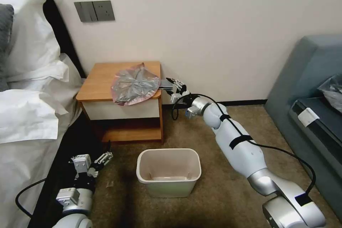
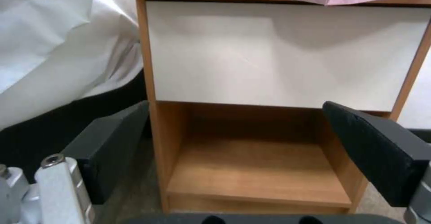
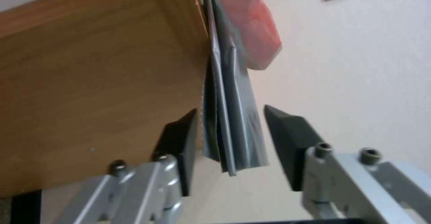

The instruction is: Pick up the garbage bag from the table and place it over the trash can.

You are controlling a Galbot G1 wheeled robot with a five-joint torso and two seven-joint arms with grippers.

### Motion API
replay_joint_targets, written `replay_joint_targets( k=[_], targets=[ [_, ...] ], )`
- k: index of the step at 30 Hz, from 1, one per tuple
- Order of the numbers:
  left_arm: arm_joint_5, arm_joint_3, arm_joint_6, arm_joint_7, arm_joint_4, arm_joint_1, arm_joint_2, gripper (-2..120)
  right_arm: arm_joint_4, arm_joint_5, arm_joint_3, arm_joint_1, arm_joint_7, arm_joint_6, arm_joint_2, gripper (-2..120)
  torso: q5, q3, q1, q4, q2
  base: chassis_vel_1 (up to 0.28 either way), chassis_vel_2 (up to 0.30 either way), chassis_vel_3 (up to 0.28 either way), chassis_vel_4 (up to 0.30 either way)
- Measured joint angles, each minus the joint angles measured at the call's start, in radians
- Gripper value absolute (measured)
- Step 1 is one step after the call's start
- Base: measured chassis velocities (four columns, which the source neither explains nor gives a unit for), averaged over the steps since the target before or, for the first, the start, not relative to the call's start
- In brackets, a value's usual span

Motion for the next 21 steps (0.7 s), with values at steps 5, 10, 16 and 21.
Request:
replay_joint_targets(
  k=[5,10,16,21],
  targets=[
    [0.000,0.000,0.000,-0.002,0.001,0.001,0.001,97,0.010,0.005,0.000,-0.004,-0.002,-0.005,0.000,21,0.0000,0.000,0.000,0.0001,0.000,0.000,0.000,0.000,0.000],
    [0.000,0.000,0.000,-0.003,0.002,0.001,0.001,97,0.028,0.016,-0.001,-0.011,-0.013,-0.018,-0.003,3,0.0000,0.000,0.000,0.0001,0.000,0.000,0.000,0.000,0.000],
    [0.001,-0.004,0.000,-0.007,0.005,0.001,0.002,97,0.085,0.073,-0.010,-0.034,-0.021,-0.056,-0.023,0,0.0000,0.000,0.000,0.0001,0.000,0.000,0.000,0.000,0.000],
    [0.002,-0.009,-0.001,-0.008,0.001,0.006,-0.001,97,0.136,0.088,-0.004,-0.058,-0.026,-0.073,-0.035,0,0.0000,0.000,0.000,0.0001,0.000,0.000,0.000,0.000,0.000]
  ],
)
